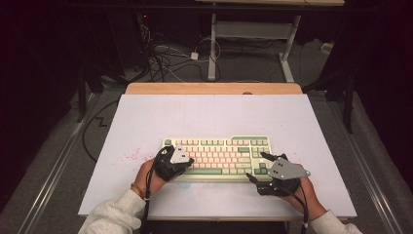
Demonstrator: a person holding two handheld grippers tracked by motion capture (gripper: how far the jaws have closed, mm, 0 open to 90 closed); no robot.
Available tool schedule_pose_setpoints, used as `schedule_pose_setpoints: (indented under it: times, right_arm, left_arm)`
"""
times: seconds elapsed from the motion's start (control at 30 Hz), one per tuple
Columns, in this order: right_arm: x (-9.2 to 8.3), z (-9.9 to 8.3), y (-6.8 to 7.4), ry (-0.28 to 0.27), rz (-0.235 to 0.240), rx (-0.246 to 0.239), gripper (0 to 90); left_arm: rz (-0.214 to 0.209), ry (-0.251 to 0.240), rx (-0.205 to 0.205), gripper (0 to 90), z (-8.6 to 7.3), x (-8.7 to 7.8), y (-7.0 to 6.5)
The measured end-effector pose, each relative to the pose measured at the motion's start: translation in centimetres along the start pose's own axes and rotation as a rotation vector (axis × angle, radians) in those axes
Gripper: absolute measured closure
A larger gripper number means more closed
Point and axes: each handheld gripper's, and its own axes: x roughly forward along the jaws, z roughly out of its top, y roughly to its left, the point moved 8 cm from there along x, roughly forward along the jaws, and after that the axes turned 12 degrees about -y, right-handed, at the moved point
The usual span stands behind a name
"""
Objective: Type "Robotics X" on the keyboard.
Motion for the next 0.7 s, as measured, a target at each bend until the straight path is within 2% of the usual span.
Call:
schedule_pose_setpoints:
  times: [0.27, 0.43, 0.53, 0.57, 0.7]
  right_arm:
    - [0.05, -0.11, 0.02, 0.006, 0.002, -0.004, 22.1]
    - [0.05, -0.12, 0.0, 0.008, 0.0, -0.005, 22.1]
    - [0.07, -0.15, -0.02, 0.009, 0.0, -0.006, 22.3]
    - [0.09, -0.17, -0.02, 0.009, 0.001, -0.007, 22.3]
    - [0.09, -0.2, 0.01, 0.012, 0.003, -0.007, 22.3]
  left_arm:
    - [-0.001, 0.007, 0.002, 87.7, -0.12, 0.24, -0.08]
    - [0.012, 0.007, 0.007, 87.7, -0.18, 0.29, -0.03]
    - [0.003, 0.024, 0.004, 87.8, -0.5, 0.45, -0.03]
    - [0.0, 0.013, -0.001, 87.7, -0.5, 0.49, -0.08]
    - [0.008, 0.015, 0.019, 87.7, -0.26, 0.34, -0.16]
